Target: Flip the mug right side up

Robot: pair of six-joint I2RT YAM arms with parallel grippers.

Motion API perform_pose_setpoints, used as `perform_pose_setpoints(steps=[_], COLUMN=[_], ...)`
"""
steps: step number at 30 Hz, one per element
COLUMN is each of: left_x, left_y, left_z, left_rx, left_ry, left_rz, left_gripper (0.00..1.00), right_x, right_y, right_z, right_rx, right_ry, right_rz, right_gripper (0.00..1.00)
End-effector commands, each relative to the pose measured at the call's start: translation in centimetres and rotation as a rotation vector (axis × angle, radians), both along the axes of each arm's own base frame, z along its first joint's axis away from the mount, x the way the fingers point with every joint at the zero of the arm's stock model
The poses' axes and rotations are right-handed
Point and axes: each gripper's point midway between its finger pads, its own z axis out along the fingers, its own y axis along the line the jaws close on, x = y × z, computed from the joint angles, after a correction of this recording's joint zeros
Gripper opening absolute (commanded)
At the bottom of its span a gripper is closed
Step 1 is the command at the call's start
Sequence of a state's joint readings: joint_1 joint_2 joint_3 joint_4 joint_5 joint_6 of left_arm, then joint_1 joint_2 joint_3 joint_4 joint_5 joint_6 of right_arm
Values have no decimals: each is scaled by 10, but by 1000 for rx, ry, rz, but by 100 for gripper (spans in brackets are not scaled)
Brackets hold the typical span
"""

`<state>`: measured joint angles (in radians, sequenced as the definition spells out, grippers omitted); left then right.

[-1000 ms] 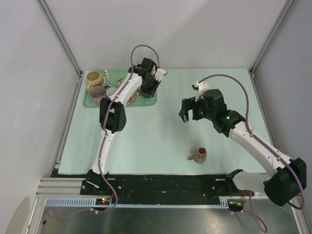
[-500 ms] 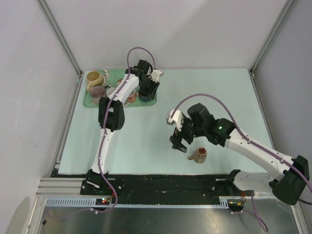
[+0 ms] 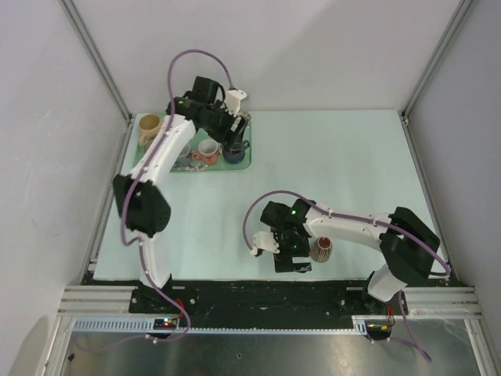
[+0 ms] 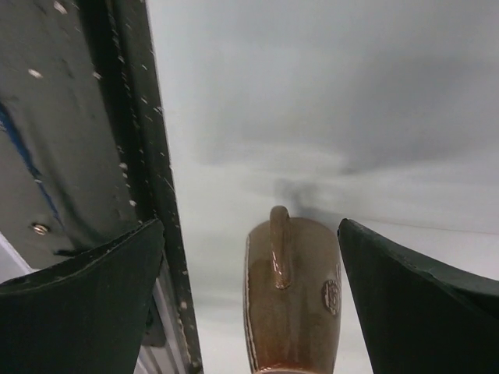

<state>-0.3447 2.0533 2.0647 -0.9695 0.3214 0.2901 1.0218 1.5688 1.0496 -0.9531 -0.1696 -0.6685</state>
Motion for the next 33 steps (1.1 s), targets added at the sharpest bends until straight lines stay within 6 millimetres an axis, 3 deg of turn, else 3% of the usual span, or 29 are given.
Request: perform_pose_setpoints(steps=[1,6,10,13,17,19,21,23,25,28,33], left_x=[-35,-56,-63,-67,-69,-72,-75,-77,-79,-85,-116], left_y=[-1,11,16,16,13,11,9,7,5,-3,-31], left_z=[68,79,85,89,95,100,106,115,128,147,188], left_rx=[-93,-68,-60,-70,-92,-107,-134,-175,-220,-286,-492], left_ry=[-123,-160,-179,-185,-187,-190,-189,-187,-190,-190,-146], left_rz=[-79,-95,-96,-100,-104,-112,-122,-130,-132,-152,-293], left_gripper=[83,83,83,83,84,84,85,87,88,89,91], right_x=[20,34,38,44,46,51,60,76,97,127,165], right_y=[-15,-25,-24,-26,-18,-4,16,43,64,90,81], right_z=[0,-18,-27,-28,-22,-11,8,41,84,166,286], right_rx=[-137,-250,-270,-294,-271,-219,-121,45,251,669,1266], right_ry=[-97,-143,-151,-182,-200,-220,-257,-303,-338,-316,-244], right_rz=[55,68,72,80,75,34,-39,-146,-289,-552,-838], right_gripper=[97,84,52,38,8,2,0,0,0,0,0])
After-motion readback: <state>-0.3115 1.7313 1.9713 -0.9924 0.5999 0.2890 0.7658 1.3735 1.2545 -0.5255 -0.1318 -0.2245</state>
